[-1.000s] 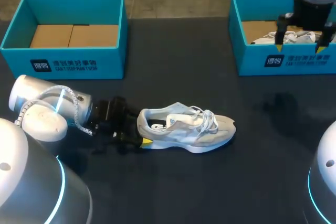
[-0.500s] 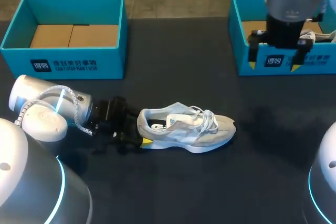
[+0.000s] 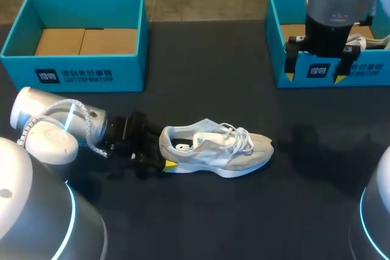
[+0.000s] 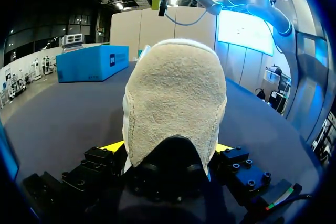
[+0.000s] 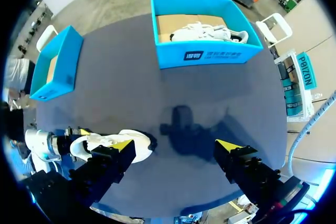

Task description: Take the shoe out of the shoebox, open the shoe tongue, remove and reinsert the insole, then place the shoe into the shoebox

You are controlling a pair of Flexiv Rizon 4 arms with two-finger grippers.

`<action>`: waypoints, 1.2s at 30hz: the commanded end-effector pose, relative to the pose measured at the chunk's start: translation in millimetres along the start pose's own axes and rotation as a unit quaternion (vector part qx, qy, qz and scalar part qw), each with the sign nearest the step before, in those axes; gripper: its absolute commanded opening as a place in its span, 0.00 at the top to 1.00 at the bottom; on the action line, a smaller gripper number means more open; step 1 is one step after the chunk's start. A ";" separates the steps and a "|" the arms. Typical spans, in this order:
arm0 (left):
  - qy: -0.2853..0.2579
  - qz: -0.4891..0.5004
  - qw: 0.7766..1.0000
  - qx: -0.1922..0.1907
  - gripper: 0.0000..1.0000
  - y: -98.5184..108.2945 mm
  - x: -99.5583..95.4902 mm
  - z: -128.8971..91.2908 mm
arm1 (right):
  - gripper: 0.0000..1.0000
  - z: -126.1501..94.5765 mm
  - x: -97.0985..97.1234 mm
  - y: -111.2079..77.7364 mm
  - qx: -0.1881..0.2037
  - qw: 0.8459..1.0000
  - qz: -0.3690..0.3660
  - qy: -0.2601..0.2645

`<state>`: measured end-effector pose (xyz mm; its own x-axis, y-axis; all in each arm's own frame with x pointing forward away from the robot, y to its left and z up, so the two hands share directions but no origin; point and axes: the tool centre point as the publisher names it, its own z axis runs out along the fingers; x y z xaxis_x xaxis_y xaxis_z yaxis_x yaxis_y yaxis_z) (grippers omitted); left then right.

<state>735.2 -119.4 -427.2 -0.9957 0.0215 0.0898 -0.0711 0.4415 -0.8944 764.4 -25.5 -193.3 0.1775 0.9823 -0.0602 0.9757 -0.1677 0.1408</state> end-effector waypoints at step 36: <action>0.000 0.000 1.000 -0.002 1.00 2.7 -3.4 4.3 | 0.00 41.0 215.2 -135.5 0.033 0.999 0.023 0.029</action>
<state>735.1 -119.6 -427.1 -0.9957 0.0217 0.0898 -0.0710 0.4412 -0.8946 676.1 165.7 -255.7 0.1839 0.9826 0.0242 0.9805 -0.1851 0.0659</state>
